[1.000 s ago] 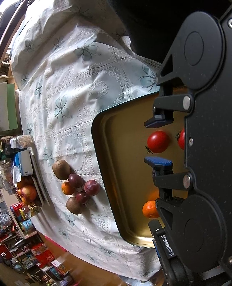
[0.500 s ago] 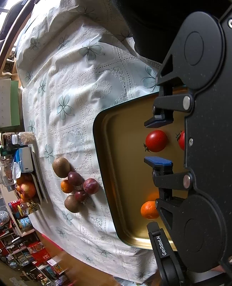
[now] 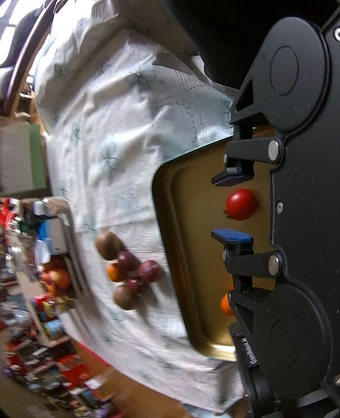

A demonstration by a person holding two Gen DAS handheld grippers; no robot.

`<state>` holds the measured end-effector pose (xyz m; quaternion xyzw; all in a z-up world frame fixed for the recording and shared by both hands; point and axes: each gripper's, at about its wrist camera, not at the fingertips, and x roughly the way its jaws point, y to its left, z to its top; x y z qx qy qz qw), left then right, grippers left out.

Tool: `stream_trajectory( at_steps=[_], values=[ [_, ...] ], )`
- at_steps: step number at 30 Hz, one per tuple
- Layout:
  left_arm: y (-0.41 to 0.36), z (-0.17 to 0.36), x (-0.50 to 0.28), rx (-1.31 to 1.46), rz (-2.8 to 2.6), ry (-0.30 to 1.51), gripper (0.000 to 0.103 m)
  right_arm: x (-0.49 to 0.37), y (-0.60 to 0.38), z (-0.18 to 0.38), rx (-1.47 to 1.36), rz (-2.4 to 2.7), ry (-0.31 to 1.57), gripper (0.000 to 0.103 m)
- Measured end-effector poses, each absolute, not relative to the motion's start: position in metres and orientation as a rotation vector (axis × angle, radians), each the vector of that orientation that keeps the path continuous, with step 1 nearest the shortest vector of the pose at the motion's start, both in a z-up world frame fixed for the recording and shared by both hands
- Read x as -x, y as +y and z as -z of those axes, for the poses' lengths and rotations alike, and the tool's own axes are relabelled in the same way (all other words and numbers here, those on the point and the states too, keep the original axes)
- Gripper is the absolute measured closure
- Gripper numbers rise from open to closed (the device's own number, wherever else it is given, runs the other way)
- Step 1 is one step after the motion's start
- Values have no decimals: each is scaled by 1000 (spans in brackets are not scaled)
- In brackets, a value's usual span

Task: Organize fruits
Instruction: 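Lift both grippers out of the tray and move them back toward the fruit cluster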

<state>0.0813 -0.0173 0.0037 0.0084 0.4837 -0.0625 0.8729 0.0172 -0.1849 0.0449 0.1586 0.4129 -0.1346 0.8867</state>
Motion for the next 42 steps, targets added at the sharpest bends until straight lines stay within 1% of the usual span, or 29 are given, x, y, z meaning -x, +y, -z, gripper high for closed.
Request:
stream_trajectory(
  at_steps=[5, 8, 15, 20, 22, 28, 39, 42],
  values=[
    [-17, -5, -79, -25, 127, 994, 64, -8, -176, -47, -315, 249, 753, 56],
    [-16, -6, -79, -22, 121, 988, 64, -8, -168, -48, -265, 247, 733, 56],
    [-15, -8, -77, -18, 102, 965, 64, -16, -160, -42, -217, 188, 828, 56],
    [-13, -14, -73, -14, 92, 916, 64, -15, -156, -41, -180, 176, 833, 56],
    [-12, -18, -70, -8, 85, 884, 60, -15, -155, -40, -172, 182, 839, 56],
    [-12, -26, -62, -26, 69, 812, 58, -19, -156, -38, -131, 160, 843, 56],
    [-3, -29, -66, 33, 97, 846, 58, -36, -159, -39, -98, 131, 957, 56],
    [-4, -30, -68, 31, 101, 858, 58, -44, -159, -36, -77, 100, 1018, 56]
  ],
)
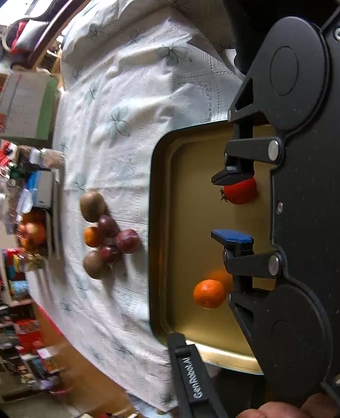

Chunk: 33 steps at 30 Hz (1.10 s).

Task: Organize fruits
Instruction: 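Lift both grippers out of the tray and move them back toward the fruit cluster, then close right gripper on a dark red plum while left gripper approaches a brown kiwi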

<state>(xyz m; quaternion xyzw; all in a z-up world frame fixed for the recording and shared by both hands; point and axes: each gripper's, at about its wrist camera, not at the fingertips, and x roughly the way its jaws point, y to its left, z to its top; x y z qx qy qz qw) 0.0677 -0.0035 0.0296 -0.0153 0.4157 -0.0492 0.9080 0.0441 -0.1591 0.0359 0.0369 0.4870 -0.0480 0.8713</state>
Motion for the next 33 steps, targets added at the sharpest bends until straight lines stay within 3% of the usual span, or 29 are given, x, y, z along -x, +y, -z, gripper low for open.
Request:
stream_trajectory(
  at_steps=[18, 33],
  values=[
    [-9, -25, -120, 16, 97, 1062, 60, -96, -171, -52, -5, 95, 1040, 57],
    [-41, -52, -211, -93, 136, 1008, 60, -168, -177, -55, -11, 9, 1122, 59]
  ],
)
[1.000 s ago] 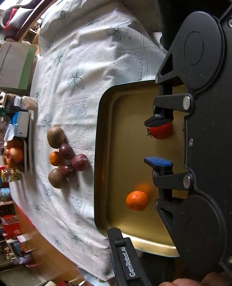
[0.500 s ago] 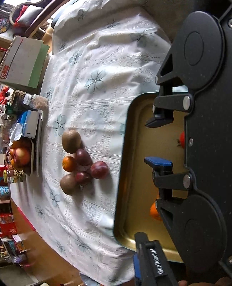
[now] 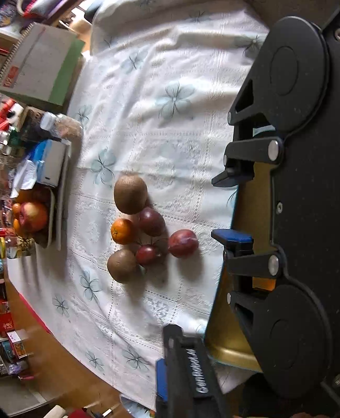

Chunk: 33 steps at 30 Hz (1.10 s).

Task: Organize fruits
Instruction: 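Close right gripper on a dark red plum while left gripper approaches a brown kiwi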

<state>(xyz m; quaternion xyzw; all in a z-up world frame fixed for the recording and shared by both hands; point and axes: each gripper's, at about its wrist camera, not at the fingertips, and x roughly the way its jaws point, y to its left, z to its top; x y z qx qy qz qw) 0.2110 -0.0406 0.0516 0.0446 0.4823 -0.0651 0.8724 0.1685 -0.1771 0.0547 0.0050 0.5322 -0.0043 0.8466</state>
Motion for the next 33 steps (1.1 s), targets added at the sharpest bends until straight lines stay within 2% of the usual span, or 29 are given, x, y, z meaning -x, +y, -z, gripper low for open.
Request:
stream_trajectory(
  at_steps=[16, 33],
  values=[
    [-43, -29, -319, -43, 154, 1124, 60, -220, -182, -34, -165, -35, 1136, 58],
    [-20, -23, -336, 119, 164, 1199, 60, -234, -164, -6, -156, -51, 1158, 56]
  ],
)
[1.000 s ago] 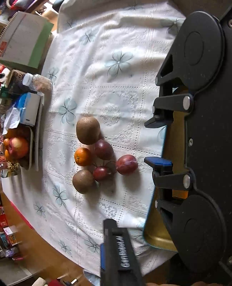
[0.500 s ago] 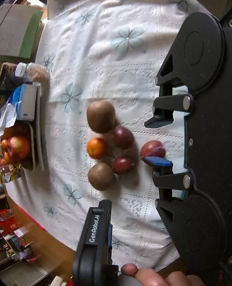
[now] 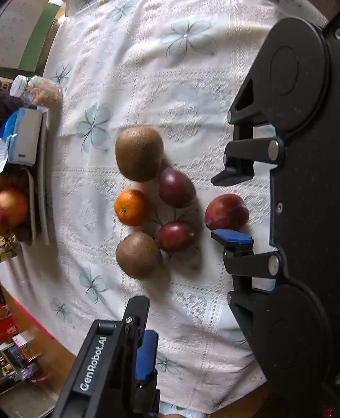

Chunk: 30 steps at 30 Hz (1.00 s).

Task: Organize fruits
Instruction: 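Close right gripper on a dark red plum while left gripper approaches a brown kiwi, then close left gripper around the brown kiwi and lift it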

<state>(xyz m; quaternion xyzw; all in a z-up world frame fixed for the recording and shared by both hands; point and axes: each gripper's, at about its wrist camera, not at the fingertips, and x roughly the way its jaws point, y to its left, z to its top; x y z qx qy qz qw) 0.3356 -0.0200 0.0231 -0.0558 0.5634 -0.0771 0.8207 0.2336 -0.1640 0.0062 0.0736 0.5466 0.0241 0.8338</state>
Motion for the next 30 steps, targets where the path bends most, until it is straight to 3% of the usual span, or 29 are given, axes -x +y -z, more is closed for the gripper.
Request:
stream_trajectory(
  at_steps=[15, 30],
  values=[
    [-26, -16, -342, 123, 149, 1205, 60, -237, -134, 6, -9, -61, 1164, 53],
    [-47, -8, -351, 99, 201, 1149, 60, -240, -182, -4, -194, -20, 1223, 55]
  ],
)
